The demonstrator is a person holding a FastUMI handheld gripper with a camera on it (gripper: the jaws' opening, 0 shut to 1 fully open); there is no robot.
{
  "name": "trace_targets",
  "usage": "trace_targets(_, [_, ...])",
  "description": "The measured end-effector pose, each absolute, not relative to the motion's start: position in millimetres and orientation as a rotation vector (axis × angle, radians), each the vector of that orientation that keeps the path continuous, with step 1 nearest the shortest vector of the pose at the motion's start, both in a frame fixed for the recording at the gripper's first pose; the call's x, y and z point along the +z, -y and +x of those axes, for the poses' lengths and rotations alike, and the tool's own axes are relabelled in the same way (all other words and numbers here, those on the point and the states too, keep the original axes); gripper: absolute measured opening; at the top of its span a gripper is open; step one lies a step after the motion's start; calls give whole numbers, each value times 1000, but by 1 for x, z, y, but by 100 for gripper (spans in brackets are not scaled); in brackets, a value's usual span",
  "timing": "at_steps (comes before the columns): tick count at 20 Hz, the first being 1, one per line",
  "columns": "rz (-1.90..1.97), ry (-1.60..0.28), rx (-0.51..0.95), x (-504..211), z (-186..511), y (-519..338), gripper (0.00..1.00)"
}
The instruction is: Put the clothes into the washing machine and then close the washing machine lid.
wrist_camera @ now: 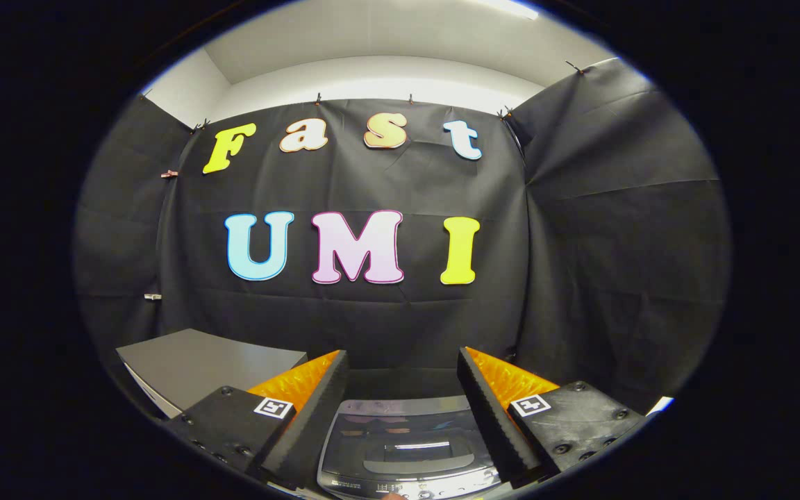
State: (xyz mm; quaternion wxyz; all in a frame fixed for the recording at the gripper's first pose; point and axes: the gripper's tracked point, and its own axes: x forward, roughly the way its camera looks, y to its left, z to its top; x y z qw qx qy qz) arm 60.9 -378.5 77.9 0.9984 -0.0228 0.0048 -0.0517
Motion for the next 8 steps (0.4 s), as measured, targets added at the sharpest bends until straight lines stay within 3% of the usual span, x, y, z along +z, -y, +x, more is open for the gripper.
trace_targets(8, [-53,-8,-105,83,66,376,98])
